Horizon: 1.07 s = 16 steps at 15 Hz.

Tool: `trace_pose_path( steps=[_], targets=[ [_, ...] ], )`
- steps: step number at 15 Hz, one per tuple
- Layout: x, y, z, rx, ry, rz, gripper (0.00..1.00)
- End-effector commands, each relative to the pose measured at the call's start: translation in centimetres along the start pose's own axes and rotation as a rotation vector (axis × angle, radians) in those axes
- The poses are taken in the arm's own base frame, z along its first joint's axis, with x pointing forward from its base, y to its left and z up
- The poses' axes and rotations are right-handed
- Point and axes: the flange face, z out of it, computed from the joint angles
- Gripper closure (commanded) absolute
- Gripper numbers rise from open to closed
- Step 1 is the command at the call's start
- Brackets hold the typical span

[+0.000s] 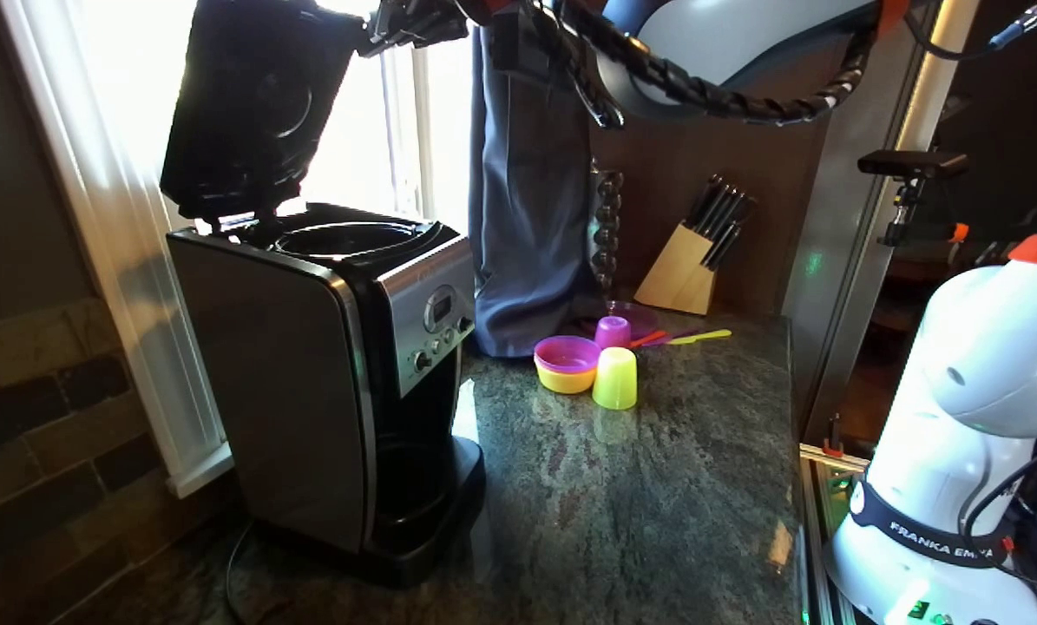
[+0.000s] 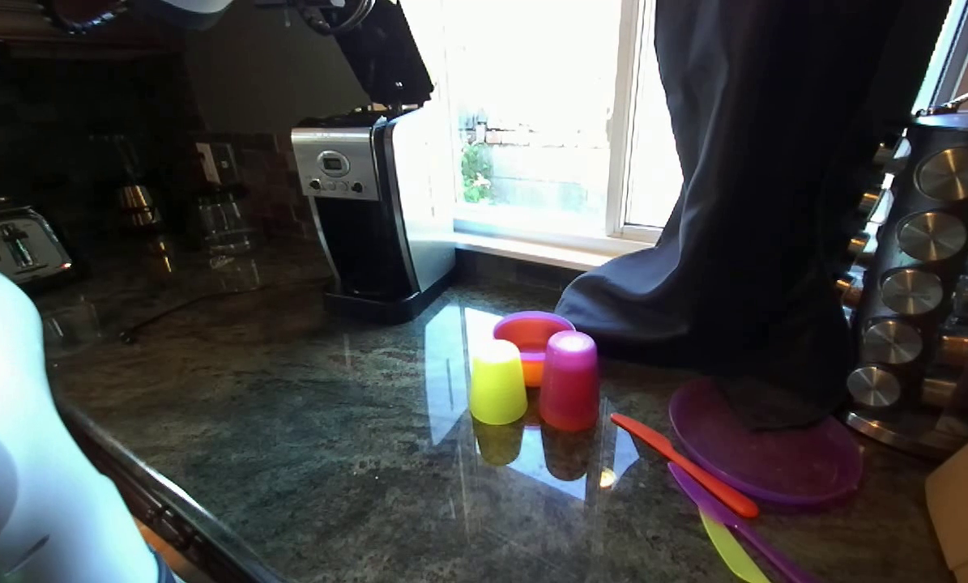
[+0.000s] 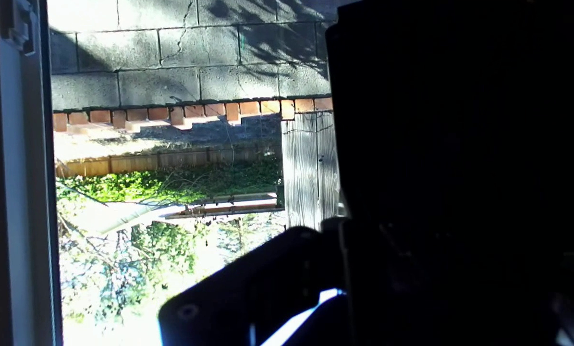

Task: Open the coffeemaker.

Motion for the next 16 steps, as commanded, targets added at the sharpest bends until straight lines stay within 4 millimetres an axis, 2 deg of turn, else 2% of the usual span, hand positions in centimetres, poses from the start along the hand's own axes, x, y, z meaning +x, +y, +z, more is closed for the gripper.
trace_pose_path(
  steps=[1, 16],
  targets=[
    [0.7, -0.5, 0.6, 0.018, 0.059, 0.015, 1.0],
    [0.1, -0.6, 2.8, 0.027, 0.196, 0.017, 1.0]
  ],
)
